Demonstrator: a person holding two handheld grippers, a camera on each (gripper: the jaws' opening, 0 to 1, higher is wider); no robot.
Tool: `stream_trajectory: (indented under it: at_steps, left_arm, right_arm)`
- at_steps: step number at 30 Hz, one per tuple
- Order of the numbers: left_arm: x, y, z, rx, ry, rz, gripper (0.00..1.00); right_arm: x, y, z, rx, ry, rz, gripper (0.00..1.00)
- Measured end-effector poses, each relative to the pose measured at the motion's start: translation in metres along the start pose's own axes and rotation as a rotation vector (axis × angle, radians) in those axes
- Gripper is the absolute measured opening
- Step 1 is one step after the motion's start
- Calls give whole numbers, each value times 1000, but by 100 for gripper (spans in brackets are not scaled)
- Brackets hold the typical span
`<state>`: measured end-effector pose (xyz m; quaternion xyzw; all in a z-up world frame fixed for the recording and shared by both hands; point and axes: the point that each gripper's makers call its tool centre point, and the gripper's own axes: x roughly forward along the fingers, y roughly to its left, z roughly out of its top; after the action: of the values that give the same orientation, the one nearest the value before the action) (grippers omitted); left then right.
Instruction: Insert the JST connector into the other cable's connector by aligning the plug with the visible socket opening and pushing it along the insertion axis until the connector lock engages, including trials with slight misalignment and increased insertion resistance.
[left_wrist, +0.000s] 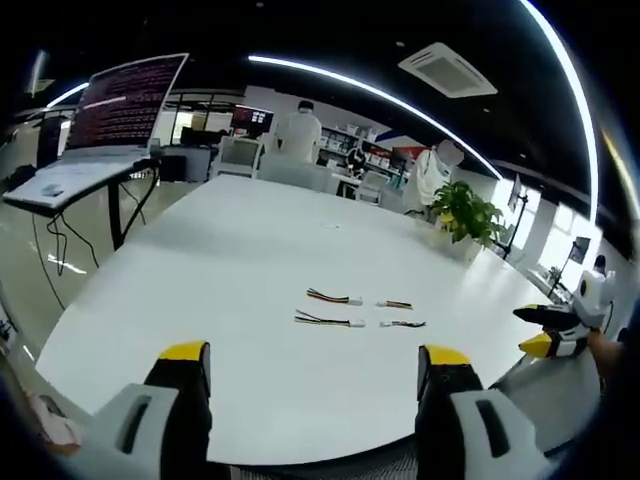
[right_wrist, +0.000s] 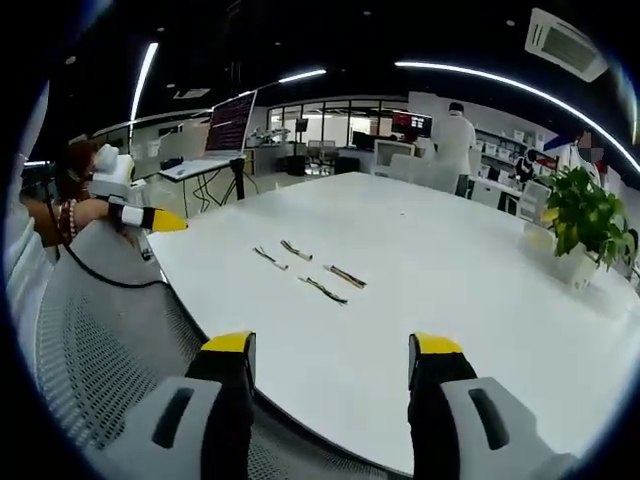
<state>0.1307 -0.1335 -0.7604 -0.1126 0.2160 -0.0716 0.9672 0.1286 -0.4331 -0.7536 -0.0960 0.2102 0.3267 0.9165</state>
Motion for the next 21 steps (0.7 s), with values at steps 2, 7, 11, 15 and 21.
stream_trajectory:
  at_steps: [2, 7, 11, 15, 21]
  left_arm:
    - [0, 2, 1, -7, -6, 9, 83]
    - [1, 6, 0, -1, 8, 43, 82]
    - [1, 5, 0, -2, 7, 38, 81]
    - [-1, 9, 2, -12, -8, 59, 83]
    - [-2, 13, 1, -10, 0, 96, 83]
  right_arm:
    - [1, 1, 0, 2, 3, 11, 61]
    - [2, 1, 4, 13, -16, 30, 61]
    - [1, -1, 10, 13, -48, 18, 57]
    - [1, -1, 10, 12, -55, 21, 53]
    - [2, 10, 6, 14, -32, 90, 50]
